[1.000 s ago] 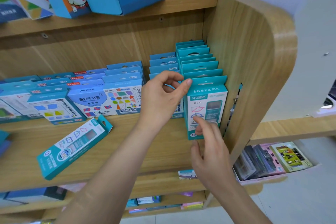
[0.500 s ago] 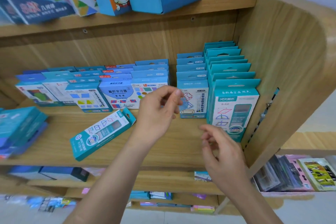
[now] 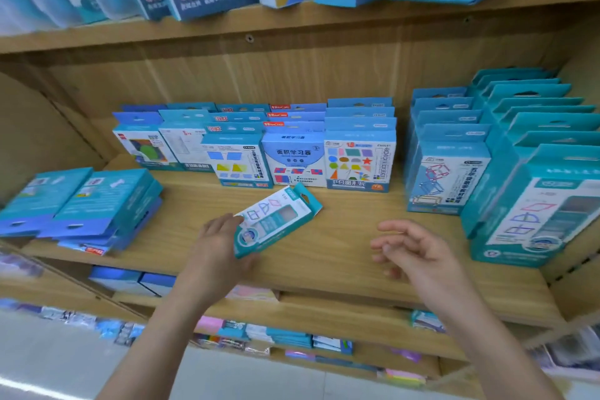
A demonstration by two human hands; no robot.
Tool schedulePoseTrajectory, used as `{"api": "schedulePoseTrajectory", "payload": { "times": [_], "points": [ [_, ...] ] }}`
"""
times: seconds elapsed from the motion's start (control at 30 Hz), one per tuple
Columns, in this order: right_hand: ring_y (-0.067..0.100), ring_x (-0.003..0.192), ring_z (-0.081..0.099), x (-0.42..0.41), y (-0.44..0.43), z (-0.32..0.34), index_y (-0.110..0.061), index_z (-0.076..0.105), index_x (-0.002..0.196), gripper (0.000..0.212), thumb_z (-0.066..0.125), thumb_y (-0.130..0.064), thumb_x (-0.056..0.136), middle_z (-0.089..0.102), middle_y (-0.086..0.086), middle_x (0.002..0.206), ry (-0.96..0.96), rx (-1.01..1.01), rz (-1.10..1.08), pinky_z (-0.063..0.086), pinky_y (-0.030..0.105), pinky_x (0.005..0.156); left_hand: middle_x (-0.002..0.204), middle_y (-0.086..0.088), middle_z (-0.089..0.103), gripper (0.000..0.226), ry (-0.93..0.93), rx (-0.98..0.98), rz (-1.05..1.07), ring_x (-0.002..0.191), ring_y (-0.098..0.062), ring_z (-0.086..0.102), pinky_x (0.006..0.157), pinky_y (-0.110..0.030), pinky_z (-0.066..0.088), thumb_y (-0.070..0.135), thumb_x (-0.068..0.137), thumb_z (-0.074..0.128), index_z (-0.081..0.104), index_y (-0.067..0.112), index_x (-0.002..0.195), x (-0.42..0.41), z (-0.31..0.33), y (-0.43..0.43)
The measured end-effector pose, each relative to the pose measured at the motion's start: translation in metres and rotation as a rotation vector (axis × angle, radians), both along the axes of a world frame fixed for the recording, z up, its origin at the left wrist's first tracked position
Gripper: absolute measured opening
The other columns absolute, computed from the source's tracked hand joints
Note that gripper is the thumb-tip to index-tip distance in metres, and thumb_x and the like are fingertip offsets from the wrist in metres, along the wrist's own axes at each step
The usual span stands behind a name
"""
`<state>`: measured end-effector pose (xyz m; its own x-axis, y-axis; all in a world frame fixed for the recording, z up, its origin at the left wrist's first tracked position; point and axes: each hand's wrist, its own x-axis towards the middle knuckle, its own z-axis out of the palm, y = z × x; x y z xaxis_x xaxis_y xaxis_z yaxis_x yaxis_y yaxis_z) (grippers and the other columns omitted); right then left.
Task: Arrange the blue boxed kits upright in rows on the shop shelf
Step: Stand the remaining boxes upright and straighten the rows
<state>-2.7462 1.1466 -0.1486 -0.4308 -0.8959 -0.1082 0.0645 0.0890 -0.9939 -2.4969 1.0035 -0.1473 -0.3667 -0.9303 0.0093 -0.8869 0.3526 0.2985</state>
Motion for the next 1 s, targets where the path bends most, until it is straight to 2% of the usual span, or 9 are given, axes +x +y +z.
{"api": "schedulePoseTrajectory", "payload": {
  "times": [0.1, 0.23, 0.37, 0.47, 0.57, 0.67, 0.8, 0.9, 1.0],
  "points": [
    [0.013, 0.077, 0.065, 0.033, -0.019, -0.004, -0.024, 0.062, 0.098, 0.03, 0.053, 0.004, 0.091, 0.07, 0.004, 0.093, -0.058, 0.105, 0.018, 0.049, 0.022, 0.055, 0.141, -0.003, 0.043, 0.086, -0.026, 0.047, -0.041, 0.132, -0.024, 0.034, 0.106, -0.038, 0.034, 0.048, 0.069, 0.076, 0.037, 0.016, 0.139, 0.019, -0.014, -0.021],
    [0.016, 0.089, 0.064, 0.075, -0.049, -0.007, -0.022, 0.057, 0.117, 0.035, 0.057, 0.0, 0.09, 0.068, 0.004, 0.102, -0.121, 0.195, -0.034, 0.051, 0.027, 0.059, 0.131, 0.002, 0.053, 0.093, 0.067, 0.039, -0.14, 0.12, -0.021, 0.046, 0.097, -0.029, 0.036, 0.053, 0.063, 0.077, 0.036, 0.022, 0.139, 0.032, -0.018, -0.041],
    [0.015, 0.094, 0.066, 0.109, -0.076, -0.006, -0.026, 0.046, 0.13, 0.047, 0.063, -0.011, 0.088, 0.068, 0.001, 0.103, -0.208, 0.195, -0.14, 0.053, 0.029, 0.057, 0.131, 0.012, 0.052, 0.099, 0.213, 0.004, -0.166, 0.122, -0.014, 0.047, 0.094, -0.018, 0.033, 0.05, 0.058, 0.082, 0.036, 0.024, 0.143, 0.048, -0.015, -0.041],
    [0.014, 0.09, 0.069, 0.128, -0.091, -0.001, -0.028, 0.053, 0.122, 0.038, 0.065, -0.016, 0.087, 0.073, -0.001, 0.098, -0.292, 0.122, -0.217, 0.052, 0.028, 0.052, 0.114, 0.028, 0.042, 0.1, 0.363, -0.004, -0.186, 0.114, -0.004, 0.046, 0.086, -0.002, 0.025, 0.046, 0.052, 0.086, 0.04, 0.028, 0.139, 0.063, -0.02, -0.036],
    [0.008, 0.073, 0.068, 0.142, -0.101, 0.006, -0.024, 0.061, 0.108, 0.021, 0.063, -0.015, 0.089, 0.074, -0.007, 0.084, -0.319, 0.021, -0.302, 0.048, 0.023, 0.045, 0.115, 0.035, 0.036, 0.098, 0.406, -0.013, -0.251, 0.11, 0.004, 0.042, 0.088, -0.002, 0.025, 0.049, 0.051, 0.085, 0.039, 0.033, 0.136, 0.072, -0.027, -0.034],
    [0.008, 0.063, 0.064, 0.149, -0.105, 0.016, -0.021, 0.061, 0.102, 0.012, 0.06, -0.016, 0.091, 0.073, -0.003, 0.083, -0.307, -0.053, -0.335, 0.043, 0.02, 0.04, 0.118, 0.035, 0.041, 0.079, 0.542, 0.173, -0.257, 0.107, 0.011, 0.044, 0.086, -0.003, 0.033, 0.041, 0.066, 0.081, 0.033, 0.046, 0.128, 0.074, -0.023, -0.036],
    [0.015, 0.067, 0.069, 0.15, -0.103, 0.032, -0.011, 0.059, 0.105, 0.018, 0.056, -0.02, 0.091, 0.073, 0.005, 0.088, -0.44, -0.128, -0.279, 0.052, 0.022, 0.043, 0.095, 0.007, 0.071, 0.017, 0.76, 0.432, -0.321, 0.081, -0.007, 0.064, 0.074, -0.027, 0.054, 0.037, 0.084, 0.066, 0.064, 0.039, 0.1, 0.075, -0.013, -0.043],
    [0.017, 0.071, 0.07, 0.145, -0.094, 0.043, -0.01, 0.062, 0.104, 0.028, 0.057, -0.03, 0.085, 0.073, 0.008, 0.093, -0.487, -0.162, -0.275, 0.053, 0.023, 0.043, 0.087, 0.009, 0.072, 0.018, 0.775, 0.487, -0.427, 0.076, -0.014, 0.063, 0.068, -0.025, 0.053, 0.038, 0.079, 0.067, 0.066, 0.04, 0.096, 0.063, -0.005, -0.037],
    [0.016, 0.069, 0.07, 0.136, -0.08, 0.054, -0.011, 0.066, 0.099, 0.036, 0.058, -0.04, 0.078, 0.074, 0.009, 0.09, -0.43, -0.139, -0.35, 0.052, 0.022, 0.041, 0.085, 0.016, 0.07, 0.024, 0.748, 0.49, -0.528, 0.069, -0.006, 0.06, 0.065, -0.022, 0.051, 0.025, 0.078, 0.075, 0.066, 0.041, 0.093, 0.039, -0.001, -0.028]
  ]
}}
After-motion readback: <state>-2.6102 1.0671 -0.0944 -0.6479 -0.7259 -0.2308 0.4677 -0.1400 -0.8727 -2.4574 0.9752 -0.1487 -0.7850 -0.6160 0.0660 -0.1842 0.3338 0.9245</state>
